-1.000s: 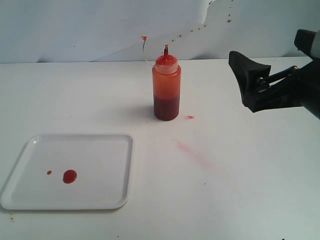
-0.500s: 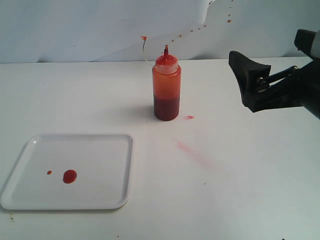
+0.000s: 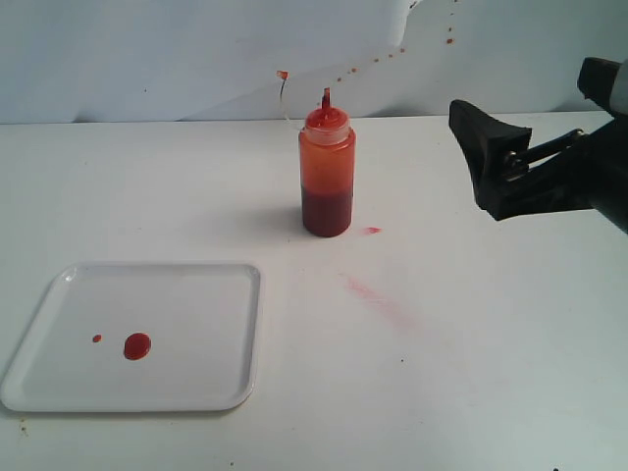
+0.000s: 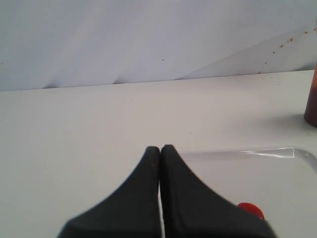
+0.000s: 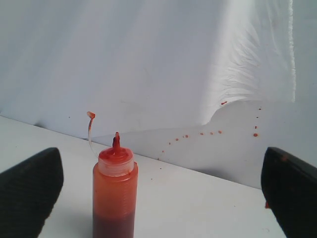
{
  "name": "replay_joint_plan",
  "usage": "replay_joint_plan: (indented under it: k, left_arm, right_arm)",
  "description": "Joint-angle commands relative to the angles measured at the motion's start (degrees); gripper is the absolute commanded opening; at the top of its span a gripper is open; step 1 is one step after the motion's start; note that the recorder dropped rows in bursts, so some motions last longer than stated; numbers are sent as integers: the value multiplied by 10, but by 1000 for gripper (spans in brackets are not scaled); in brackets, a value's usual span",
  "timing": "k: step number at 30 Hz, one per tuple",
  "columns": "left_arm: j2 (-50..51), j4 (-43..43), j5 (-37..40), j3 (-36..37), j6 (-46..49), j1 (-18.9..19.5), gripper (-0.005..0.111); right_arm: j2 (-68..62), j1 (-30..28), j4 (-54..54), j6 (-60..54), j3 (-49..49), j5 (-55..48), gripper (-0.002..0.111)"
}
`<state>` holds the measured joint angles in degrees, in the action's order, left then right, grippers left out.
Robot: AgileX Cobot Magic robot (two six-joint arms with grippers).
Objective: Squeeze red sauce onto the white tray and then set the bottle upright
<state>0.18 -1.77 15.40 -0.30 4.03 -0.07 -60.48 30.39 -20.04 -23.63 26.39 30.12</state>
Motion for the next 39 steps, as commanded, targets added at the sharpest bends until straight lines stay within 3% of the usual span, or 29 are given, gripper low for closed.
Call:
replay_joint_plan:
  k: [1,39]
  left_arm:
    - [-2,41,1,3,-51,2,0]
    - [-2,41,-2,3,-53,0,0]
  right_arm:
    - [3,-2,-1,3,-3,5,105]
    - [3,-2,-1,3,-3,5,105]
